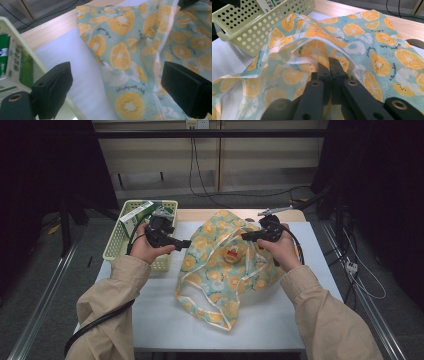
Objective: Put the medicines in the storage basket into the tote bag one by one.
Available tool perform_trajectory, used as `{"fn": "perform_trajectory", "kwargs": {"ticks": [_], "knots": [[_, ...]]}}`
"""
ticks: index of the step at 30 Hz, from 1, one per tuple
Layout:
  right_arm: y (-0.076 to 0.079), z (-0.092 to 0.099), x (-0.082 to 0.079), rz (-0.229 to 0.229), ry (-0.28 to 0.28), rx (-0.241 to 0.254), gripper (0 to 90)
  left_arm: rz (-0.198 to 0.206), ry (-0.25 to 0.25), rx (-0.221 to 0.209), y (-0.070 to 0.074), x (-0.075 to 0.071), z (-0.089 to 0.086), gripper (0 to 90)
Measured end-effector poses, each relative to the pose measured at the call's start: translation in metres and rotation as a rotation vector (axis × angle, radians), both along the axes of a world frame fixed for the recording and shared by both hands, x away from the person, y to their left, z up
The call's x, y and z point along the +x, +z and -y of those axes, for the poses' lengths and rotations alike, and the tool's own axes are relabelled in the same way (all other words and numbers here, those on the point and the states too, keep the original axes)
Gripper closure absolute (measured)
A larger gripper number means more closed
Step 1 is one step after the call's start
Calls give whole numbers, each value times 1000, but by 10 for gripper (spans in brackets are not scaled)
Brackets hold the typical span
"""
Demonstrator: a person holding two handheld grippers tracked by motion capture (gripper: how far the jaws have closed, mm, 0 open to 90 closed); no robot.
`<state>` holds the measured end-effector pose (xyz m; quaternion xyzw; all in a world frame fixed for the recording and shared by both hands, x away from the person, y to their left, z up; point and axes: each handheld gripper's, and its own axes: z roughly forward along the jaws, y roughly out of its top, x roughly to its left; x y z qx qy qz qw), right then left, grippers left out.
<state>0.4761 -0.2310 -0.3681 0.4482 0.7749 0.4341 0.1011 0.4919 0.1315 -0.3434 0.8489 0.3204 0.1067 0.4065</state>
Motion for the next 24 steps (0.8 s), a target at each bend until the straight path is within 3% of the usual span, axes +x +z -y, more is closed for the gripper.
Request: {"fn": "perform_trajectory", "kwargs": {"ticks": [10, 24], "knots": [[3, 0, -3, 4, 9, -4, 896, -3, 46, -2, -2, 10, -18, 98], [2, 1, -6, 0, 25, -4, 896, 4, 102, 32, -13, 28, -41, 86]]}}
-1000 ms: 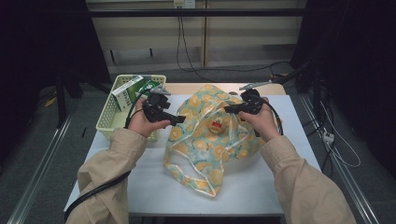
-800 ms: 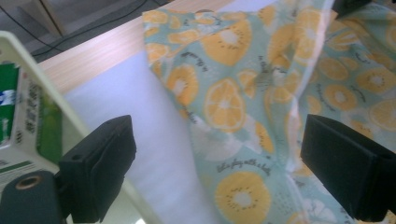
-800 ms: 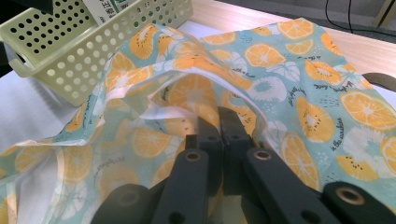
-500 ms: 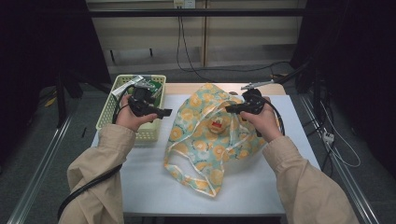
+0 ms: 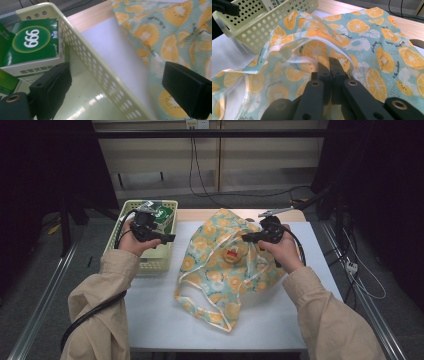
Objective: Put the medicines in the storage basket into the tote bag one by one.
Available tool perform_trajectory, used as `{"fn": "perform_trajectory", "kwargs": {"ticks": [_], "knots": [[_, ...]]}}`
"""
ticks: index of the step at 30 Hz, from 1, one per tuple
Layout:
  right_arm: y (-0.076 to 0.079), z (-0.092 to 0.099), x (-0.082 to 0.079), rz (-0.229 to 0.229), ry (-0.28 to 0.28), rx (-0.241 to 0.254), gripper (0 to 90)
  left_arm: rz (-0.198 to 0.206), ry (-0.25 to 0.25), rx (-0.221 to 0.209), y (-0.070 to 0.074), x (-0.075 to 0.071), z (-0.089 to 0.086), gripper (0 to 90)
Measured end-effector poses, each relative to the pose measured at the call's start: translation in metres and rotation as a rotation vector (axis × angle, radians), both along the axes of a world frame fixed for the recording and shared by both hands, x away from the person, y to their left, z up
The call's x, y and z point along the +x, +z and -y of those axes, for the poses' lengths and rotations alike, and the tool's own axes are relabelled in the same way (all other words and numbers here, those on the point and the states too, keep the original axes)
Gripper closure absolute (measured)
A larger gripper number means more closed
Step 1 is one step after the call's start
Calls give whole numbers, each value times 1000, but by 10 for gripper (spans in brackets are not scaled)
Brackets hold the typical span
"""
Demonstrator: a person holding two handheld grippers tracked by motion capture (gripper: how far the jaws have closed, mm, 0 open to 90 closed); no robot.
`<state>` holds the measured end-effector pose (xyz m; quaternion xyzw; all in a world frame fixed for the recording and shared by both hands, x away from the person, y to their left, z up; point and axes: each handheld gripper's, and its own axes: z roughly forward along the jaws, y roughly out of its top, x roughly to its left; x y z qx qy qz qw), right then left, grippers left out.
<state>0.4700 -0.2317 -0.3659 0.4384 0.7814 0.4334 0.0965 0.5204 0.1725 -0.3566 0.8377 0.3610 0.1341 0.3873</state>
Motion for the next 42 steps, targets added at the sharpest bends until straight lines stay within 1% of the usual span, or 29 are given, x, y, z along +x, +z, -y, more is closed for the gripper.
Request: {"fn": "perform_trajectory", "kwargs": {"ticks": [2, 4, 7, 9, 12, 16, 19, 20, 22, 24, 25, 26, 27, 29, 31, 34, 36, 38, 39, 42], "knots": [[0, 1, 0, 1, 1, -3, 896, 1, 19, -8, -1, 3, -5, 86], [1, 1, -1, 2, 3, -2, 895, 1, 40, -7, -3, 5, -9, 86], [1, 2, -1, 1, 7, -3, 896, -3, 54, 2, -5, 9, -14, 86], [2, 1, -3, 2, 15, -8, 896, -1, 66, 0, -7, 12, -17, 86], [2, 1, -4, 3, 17, -7, 896, -3, 78, 13, -11, 16, -20, 85], [2, 2, -5, 4, 22, -5, 896, -3, 94, 14, -16, 23, -23, 86], [2, 3, -6, 2, 20, -3, 896, -13, 100, 22, -20, 27, -25, 86], [2, 4, -6, 1, 20, -2, 896, -13, 106, 29, -22, 31, -26, 86], [1, 4, -6, 1, 19, -1, 896, -10, 113, 31, -24, 32, -27, 86], [1, 5, -6, 0, 18, 0, 896, -8, 115, 44, -25, 35, -28, 86], [1, 5, -6, -1, 17, 1, 896, -10, 117, 39, -26, 37, -28, 85], [1, 6, -5, -2, 16, 3, 895, -10, 116, 45, -26, 38, -29, 82], [1, 6, -5, 0, 15, 4, 895, -11, 116, 40, -26, 40, -28, 82], [1, 7, -5, -2, 13, 6, 895, -6, 118, 42, -27, 42, -28, 80], [1, 7, -5, -3, 12, 6, 895, -8, 114, 42, -27, 45, -27, 80], [1, 7, -5, -4, 13, 6, 895, -8, 113, 57, -29, 48, -27, 78], [1, 7, -5, -4, 13, 5, 896, -11, 114, 55, -30, 50, -27, 71], [2, 7, -5, -4, 11, 9, 895, -12, 117, 66, -31, 52, -28, 69], [2, 7, -6, -4, 10, 11, 896, -14, 121, 62, -31, 53, -28, 67], [2, 8, -6, -4, 12, 8, 896, -6, 131, 71, -32, 56, -30, 65]]}}
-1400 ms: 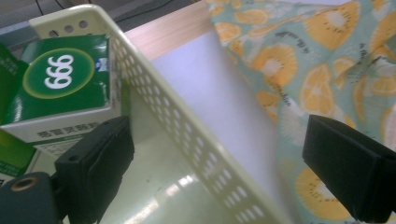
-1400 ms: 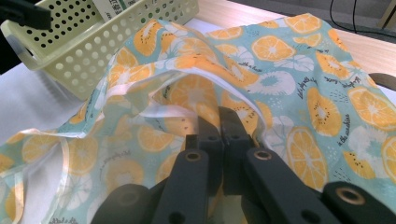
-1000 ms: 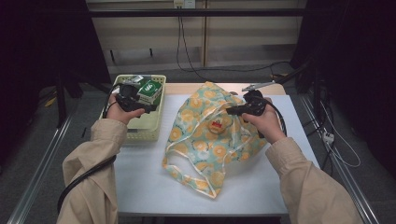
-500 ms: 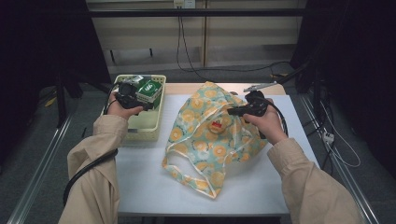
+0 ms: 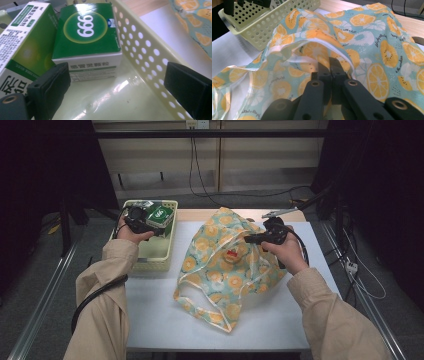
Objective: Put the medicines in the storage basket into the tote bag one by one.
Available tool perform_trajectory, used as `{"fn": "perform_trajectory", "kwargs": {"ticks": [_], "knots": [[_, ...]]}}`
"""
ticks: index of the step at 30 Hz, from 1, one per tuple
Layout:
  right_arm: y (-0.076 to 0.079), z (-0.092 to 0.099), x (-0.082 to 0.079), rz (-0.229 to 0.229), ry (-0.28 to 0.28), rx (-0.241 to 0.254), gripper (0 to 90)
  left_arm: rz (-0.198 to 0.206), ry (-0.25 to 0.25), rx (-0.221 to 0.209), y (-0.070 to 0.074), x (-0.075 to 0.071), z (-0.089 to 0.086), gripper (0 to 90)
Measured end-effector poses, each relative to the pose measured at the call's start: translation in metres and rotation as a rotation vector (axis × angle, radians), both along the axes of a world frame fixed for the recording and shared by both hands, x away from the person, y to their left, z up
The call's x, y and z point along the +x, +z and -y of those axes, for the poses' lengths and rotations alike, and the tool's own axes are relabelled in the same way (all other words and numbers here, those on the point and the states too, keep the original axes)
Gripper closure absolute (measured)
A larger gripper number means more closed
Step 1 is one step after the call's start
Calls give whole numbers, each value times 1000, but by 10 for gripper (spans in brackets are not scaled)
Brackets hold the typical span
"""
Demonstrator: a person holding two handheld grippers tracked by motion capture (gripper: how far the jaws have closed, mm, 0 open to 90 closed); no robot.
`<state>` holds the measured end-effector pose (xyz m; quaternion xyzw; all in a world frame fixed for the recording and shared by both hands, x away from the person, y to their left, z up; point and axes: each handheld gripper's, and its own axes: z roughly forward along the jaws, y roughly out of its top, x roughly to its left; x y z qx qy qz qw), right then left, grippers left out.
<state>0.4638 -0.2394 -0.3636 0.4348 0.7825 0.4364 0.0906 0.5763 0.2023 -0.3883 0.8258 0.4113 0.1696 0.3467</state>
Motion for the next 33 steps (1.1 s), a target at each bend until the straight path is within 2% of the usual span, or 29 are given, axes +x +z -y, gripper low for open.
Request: {"fn": "perform_trajectory", "kwargs": {"ticks": [9, 14, 18, 23, 27, 33], "knots": [[2, 1, 0, -2, 0, -2, 895, -11, 25, 1, -5, 9, -1, 65], [4, 0, 0, 1, 3, 0, 895, -8, 42, 31, -9, 19, 1, 62], [3, -1, 2, -3, 5, -2, 895, -8, 47, 33, -12, 26, 3, 48], [3, 0, 5, -13, 6, -1, 895, 4, 84, 56, -16, 36, 4, 31], [2, 0, 7, -17, 8, 2, 895, -5, 95, 46, -18, 40, 3, 60], [-1, 0, 10, -27, 9, 9, 895, -7, 106, 48, -24, 44, -1, 56]]}}
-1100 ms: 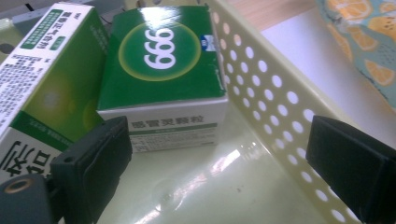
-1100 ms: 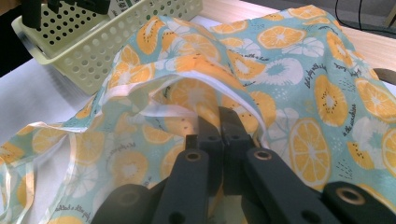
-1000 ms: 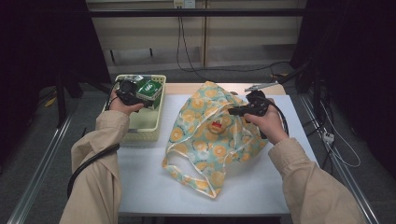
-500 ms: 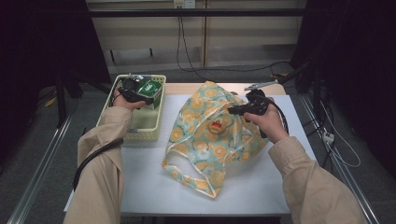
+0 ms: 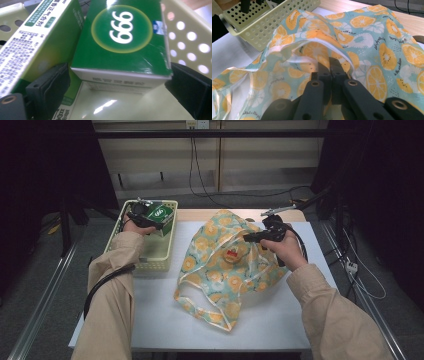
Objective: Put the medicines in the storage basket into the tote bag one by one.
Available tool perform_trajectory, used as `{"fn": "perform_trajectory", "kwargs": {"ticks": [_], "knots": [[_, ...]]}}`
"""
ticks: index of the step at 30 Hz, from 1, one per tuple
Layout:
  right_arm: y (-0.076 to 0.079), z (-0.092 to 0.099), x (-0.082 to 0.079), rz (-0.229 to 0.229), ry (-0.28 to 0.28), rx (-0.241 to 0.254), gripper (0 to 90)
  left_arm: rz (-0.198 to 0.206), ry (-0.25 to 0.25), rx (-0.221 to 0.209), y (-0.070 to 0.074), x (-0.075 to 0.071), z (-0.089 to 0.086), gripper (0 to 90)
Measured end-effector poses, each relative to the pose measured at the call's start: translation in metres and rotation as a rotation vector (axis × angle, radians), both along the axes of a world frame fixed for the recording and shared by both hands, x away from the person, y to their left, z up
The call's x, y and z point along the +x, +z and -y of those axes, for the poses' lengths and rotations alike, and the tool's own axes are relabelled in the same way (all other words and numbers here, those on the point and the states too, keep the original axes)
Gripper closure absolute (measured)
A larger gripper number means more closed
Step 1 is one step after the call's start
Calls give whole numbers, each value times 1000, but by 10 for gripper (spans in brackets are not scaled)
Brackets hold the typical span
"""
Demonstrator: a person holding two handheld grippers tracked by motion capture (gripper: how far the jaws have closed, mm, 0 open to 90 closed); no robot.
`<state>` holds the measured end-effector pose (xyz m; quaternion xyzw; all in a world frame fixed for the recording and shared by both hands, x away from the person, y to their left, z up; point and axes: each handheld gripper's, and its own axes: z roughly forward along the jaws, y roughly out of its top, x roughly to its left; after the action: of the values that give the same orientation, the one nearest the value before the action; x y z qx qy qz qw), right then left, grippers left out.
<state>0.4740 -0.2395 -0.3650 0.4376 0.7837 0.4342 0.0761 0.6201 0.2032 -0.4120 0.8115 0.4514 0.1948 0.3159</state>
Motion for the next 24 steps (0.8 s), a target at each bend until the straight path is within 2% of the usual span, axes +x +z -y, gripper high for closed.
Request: {"fn": "perform_trajectory", "kwargs": {"ticks": [7, 9, 11, 12, 13, 16, 17, 19, 21, 22, 23, 24], "knots": [[0, -1, 2, -9, 1, -3, 895, 13, -15, -5, -5, 9, 7, 69], [1, -1, 3, -7, 0, 0, 895, 14, -25, -6, -5, 9, 7, 117], [2, -2, 2, -3, 0, 5, 895, 20, -23, 20, -6, 7, 9, 135], [2, -2, 2, -2, 0, 5, 895, 13, -10, 11, -5, 6, 9, 148], [2, -2, 2, -1, 2, 1, 895, 1, 7, 7, -2, 3, 8, 153], [1, -2, 1, -2, -1, 1, 895, -18, 14, 14, 2, -3, 7, 157], [0, -2, 1, -2, -2, 1, 896, -36, 8, 0, 8, -9, 4, 158], [-1, -2, 0, -2, -2, -2, 896, -44, 5, -16, 11, -12, 3, 159], [-1, -1, -1, 2, -2, -8, 896, -53, -2, -12, 18, -18, 1, 160], [0, -1, -2, 5, -3, -6, 896, -57, -20, -13, 26, -25, -1, 160], [0, 0, -2, 6, -6, -5, 896, -57, -20, -13, 26, -25, -1, 160], [0, 0, -3, 7, -10, -5, 896, -64, -18, -36, 35, -33, -1, 160]]}}
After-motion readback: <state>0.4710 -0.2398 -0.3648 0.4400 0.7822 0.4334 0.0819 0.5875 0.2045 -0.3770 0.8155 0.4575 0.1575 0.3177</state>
